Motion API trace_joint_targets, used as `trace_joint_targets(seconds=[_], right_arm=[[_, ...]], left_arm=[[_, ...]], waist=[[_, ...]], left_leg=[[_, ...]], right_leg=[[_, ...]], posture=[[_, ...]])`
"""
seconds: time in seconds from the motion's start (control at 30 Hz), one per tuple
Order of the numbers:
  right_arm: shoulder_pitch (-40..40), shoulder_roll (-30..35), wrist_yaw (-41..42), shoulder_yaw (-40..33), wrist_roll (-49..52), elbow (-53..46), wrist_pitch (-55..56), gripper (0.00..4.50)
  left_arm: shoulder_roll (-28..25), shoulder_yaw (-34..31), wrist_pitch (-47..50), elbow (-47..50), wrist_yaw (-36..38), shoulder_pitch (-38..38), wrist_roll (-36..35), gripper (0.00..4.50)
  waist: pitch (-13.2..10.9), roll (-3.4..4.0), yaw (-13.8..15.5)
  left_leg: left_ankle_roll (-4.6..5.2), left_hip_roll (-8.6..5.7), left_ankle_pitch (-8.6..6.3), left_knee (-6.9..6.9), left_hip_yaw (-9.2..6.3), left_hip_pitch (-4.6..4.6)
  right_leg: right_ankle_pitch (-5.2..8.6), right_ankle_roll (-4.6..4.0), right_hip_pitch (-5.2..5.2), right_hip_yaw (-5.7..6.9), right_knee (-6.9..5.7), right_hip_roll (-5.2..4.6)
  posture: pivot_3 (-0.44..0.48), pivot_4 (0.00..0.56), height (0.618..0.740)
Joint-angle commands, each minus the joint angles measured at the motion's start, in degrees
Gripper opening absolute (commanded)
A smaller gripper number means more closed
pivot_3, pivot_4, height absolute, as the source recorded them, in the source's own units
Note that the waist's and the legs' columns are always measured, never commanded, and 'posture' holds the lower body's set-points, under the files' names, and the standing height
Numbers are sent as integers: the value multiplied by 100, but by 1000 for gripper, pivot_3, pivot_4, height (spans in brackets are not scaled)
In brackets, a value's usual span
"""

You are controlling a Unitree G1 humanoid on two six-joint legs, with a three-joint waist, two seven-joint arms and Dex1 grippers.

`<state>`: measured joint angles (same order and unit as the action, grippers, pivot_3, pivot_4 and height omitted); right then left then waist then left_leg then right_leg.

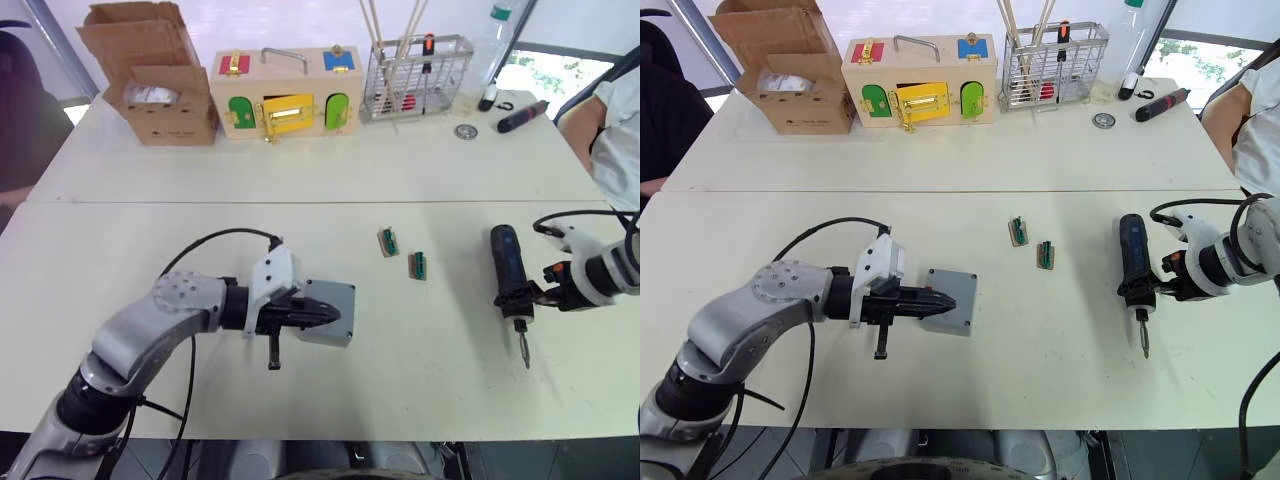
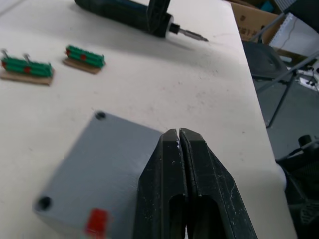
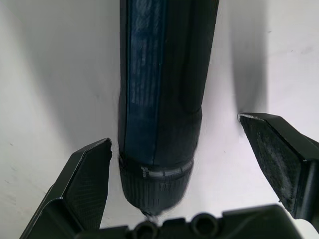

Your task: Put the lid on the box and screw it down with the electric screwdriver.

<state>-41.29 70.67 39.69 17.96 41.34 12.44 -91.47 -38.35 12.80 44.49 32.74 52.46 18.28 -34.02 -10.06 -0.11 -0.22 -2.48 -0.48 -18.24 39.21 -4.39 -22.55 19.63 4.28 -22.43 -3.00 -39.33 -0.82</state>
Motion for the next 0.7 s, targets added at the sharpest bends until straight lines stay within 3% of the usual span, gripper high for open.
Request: trace_joint_targets(seconds=[0.03,0.2,0.33,0.53,0.6,0.7], right_arm=[[-74,-17,258,368,-377,73,112,4474],[60,-145,485,364,-483,-124,38,4474],[108,-274,534,441,-747,-108,117,3440],[416,-252,547,170,-959,5,66,1931],[539,-302,456,-83,-1013,80,10,1923],[636,-608,56,-1176,-973,469,-95,1922]], left_arm=[[-24,0,-155,4,1,241,148,0],[-144,-138,-87,121,-6,73,55,0],[-196,-143,-122,13,89,171,37,0],[-277,-247,-89,-102,216,201,-77,0],[-361,-262,-102,-126,310,188,-93,0],[-548,-353,-110,-252,536,207,-164,0]], waist=[[1,-1,22],[11,-14,51],[41,-63,67],[50,-75,88],[52,-78,98],[66,-100,95]], left_leg=[[-1,0,0,3,0,4],[2,0,-1,3,0,8],[1,1,-1,2,-3,8],[1,2,-1,0,-6,8],[1,2,-1,0,-8,8],[1,1,-1,0,-9,8]], right_leg=[[0,0,6,1,-1,0],[0,0,10,1,3,0],[0,-1,10,2,2,1],[0,-1,9,5,2,2],[0,0,11,6,3,1],[0,-1,14,7,5,1]], posture=[[0,150,740],[0,150,740],[0,150,740],[0,150,740],[0,150,740],[0,150,740]])
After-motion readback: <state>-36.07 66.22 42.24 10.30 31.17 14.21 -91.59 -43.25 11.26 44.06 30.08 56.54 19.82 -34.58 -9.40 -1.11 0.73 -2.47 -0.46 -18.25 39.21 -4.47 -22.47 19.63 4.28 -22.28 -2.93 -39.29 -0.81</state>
